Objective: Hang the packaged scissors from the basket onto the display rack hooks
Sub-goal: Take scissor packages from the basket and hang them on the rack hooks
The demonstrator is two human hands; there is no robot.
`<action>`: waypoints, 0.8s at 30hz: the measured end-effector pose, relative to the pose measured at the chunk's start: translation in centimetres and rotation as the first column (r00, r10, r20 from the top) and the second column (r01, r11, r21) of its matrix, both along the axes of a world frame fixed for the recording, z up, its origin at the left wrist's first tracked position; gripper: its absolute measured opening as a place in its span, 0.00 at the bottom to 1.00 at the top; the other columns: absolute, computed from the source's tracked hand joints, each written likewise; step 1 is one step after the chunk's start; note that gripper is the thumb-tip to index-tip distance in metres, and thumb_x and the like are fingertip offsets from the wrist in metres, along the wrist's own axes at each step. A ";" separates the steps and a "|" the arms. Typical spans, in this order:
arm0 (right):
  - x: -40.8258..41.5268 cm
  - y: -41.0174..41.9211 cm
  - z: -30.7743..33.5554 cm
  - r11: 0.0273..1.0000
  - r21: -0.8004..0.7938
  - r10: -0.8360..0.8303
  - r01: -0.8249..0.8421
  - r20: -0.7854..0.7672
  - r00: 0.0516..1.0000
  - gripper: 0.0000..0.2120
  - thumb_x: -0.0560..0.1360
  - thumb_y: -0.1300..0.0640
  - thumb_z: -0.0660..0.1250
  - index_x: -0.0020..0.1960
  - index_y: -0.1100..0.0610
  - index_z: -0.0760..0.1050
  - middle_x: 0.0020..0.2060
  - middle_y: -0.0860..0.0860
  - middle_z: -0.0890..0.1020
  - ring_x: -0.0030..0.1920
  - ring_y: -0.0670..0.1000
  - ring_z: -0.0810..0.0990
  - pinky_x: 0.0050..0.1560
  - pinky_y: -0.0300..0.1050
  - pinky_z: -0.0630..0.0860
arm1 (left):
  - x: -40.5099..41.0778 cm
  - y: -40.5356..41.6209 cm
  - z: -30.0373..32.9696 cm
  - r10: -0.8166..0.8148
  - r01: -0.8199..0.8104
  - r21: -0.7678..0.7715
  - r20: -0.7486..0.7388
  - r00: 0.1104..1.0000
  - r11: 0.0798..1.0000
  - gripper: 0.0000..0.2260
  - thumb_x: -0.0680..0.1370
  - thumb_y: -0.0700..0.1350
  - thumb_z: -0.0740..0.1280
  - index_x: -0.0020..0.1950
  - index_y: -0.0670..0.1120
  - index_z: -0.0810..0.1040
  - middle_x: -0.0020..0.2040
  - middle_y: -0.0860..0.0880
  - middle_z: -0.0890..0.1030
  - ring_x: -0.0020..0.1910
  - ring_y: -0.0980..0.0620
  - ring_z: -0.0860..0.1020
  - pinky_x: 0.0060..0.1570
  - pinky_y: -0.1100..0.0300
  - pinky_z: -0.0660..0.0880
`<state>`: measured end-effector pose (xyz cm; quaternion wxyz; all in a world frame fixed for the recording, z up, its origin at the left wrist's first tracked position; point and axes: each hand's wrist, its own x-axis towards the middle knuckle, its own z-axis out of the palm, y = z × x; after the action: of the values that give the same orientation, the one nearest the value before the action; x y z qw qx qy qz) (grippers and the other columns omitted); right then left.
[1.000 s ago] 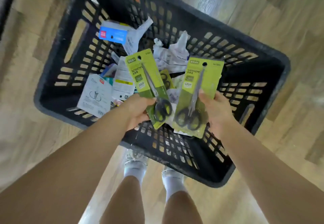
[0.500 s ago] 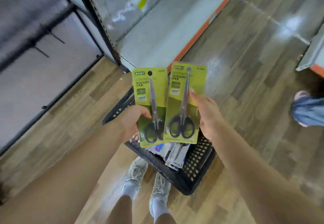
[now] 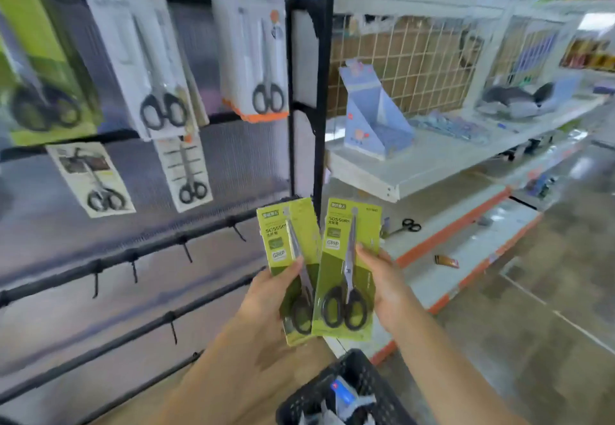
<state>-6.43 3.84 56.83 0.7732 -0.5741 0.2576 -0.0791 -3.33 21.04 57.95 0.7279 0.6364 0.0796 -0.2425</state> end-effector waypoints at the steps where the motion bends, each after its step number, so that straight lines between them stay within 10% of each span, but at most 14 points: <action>1: 0.5 1.5 1.8 0.999 -0.003 0.032 -0.032 0.027 0.999 0.06 0.74 0.51 0.70 0.49 0.51 0.80 0.54 0.49 0.81 0.59 0.51 0.75 0.69 0.56 0.64 | 0.1 1.7 1.5 0.019 -0.020 0.008 0.033 0.999 1.000 0.17 0.71 0.57 0.72 0.53 0.47 0.82 0.49 0.46 0.85 0.50 0.44 0.82 0.56 0.46 0.77; 8: 3.4 12.3 11.5 0.978 -0.105 0.195 -0.178 0.181 0.964 0.07 0.76 0.58 0.67 0.53 0.56 0.80 0.51 0.55 0.84 0.52 0.55 0.82 0.60 0.52 0.73 | 0.2 14.3 9.2 0.212 -0.211 -0.016 0.123 0.970 0.977 0.14 0.73 0.52 0.71 0.51 0.44 0.81 0.46 0.44 0.85 0.48 0.42 0.82 0.53 0.45 0.78; 14: 4.6 21.8 17.9 0.949 -0.198 0.289 -0.245 0.242 0.926 0.18 0.78 0.50 0.63 0.66 0.55 0.72 0.57 0.46 0.72 0.66 0.51 0.67 0.66 0.48 0.60 | 0.4 24.4 12.7 0.294 -0.308 0.015 0.262 0.919 0.951 0.21 0.70 0.57 0.71 0.52 0.40 0.79 0.39 0.44 0.84 0.42 0.45 0.82 0.49 0.49 0.79; 18: 5.4 26.6 19.9 0.907 -0.330 0.359 -0.261 0.286 0.889 0.08 0.79 0.51 0.62 0.56 0.52 0.74 0.51 0.41 0.76 0.66 0.51 0.70 0.58 0.44 0.64 | 0.8 27.9 14.2 0.318 -0.345 0.018 0.346 0.883 0.938 0.15 0.76 0.53 0.66 0.48 0.39 0.78 0.35 0.45 0.83 0.37 0.46 0.80 0.45 0.51 0.79; 24: 7.4 29.2 22.8 0.889 -0.378 0.393 -0.259 0.339 0.855 0.23 0.80 0.49 0.60 0.71 0.58 0.66 0.69 0.50 0.70 0.66 0.50 0.68 0.62 0.45 0.63 | 2.3 29.6 15.7 0.357 -0.380 -0.010 0.366 0.859 0.925 0.14 0.76 0.53 0.66 0.46 0.42 0.78 0.40 0.42 0.84 0.43 0.41 0.82 0.52 0.43 0.78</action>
<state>0.95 33.05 79.64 0.7085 -0.6976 -0.0274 -0.1030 -1.00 50.68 73.70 0.7426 0.6654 0.0720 0.0250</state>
